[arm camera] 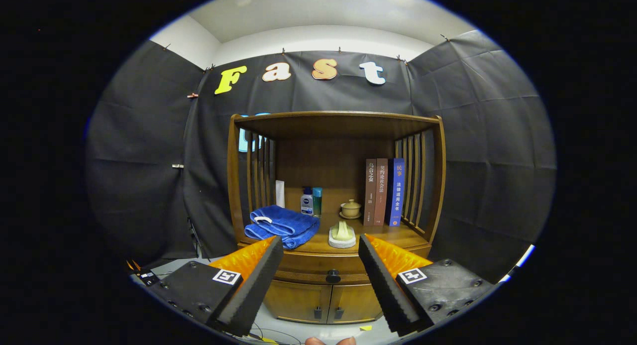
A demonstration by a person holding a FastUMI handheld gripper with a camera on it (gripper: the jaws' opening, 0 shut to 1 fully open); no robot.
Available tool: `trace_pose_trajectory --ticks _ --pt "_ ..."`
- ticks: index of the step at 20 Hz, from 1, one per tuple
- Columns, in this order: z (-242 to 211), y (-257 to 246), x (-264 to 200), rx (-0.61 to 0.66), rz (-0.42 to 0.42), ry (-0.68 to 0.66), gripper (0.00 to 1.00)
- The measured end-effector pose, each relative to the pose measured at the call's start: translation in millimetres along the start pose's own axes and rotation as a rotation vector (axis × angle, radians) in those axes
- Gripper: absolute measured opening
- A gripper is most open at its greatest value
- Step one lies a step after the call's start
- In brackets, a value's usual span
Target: Pull open the drawer, take out the items inside it, and place them on the countertop above the cabinet.
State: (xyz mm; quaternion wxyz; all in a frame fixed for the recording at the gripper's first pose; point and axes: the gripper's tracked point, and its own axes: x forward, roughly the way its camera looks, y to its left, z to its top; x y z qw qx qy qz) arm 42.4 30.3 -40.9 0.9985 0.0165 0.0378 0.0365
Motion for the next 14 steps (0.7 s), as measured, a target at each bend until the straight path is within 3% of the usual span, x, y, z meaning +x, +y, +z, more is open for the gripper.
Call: trace_pose_trajectory --ticks 14 --pt "4.1 -0.8 -0.5 -0.015 -0.008 -0.012 0.99"
